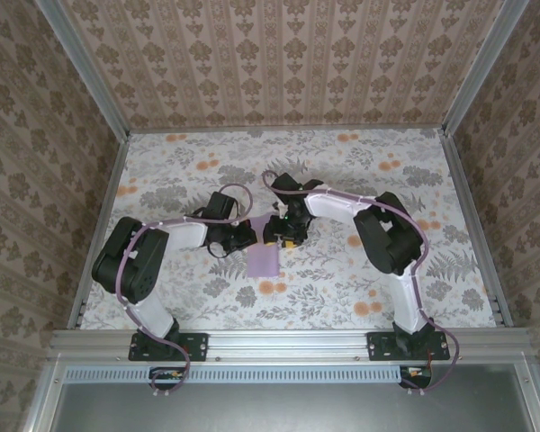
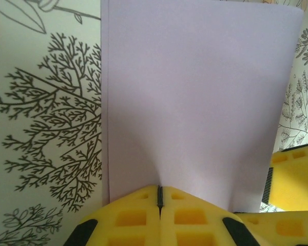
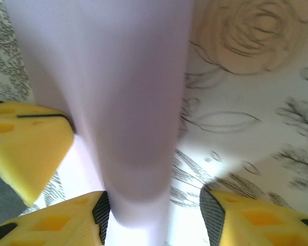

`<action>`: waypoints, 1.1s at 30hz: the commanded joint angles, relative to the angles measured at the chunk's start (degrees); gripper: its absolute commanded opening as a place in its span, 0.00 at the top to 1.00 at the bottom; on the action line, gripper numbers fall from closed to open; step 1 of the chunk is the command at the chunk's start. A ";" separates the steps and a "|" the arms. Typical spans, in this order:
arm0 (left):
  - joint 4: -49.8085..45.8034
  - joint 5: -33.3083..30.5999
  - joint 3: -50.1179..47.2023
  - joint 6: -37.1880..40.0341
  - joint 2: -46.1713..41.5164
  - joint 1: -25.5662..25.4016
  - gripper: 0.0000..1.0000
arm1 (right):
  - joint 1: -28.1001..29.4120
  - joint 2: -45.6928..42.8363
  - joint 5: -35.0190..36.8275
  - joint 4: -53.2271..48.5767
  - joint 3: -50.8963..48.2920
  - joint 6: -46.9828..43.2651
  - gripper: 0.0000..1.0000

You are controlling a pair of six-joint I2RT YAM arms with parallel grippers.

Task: Fold a paper plane with a square sheet of paper (pick it up from the middle)
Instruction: Hold the square sheet of paper at the center of the table, then first fold in half a square sheet of paper at the center of the table.

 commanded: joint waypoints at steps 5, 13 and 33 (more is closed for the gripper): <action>-6.86 -4.34 -1.10 1.20 2.86 -0.52 1.00 | -1.29 -10.54 5.69 2.33 -4.38 0.49 0.37; -6.47 -4.69 -1.53 -0.08 4.02 -1.32 1.00 | 1.28 -7.07 0.41 11.66 -4.06 6.98 0.67; -10.54 -9.39 -1.84 -2.83 5.20 -1.59 1.00 | 1.32 2.26 -1.57 13.29 -3.84 7.36 0.99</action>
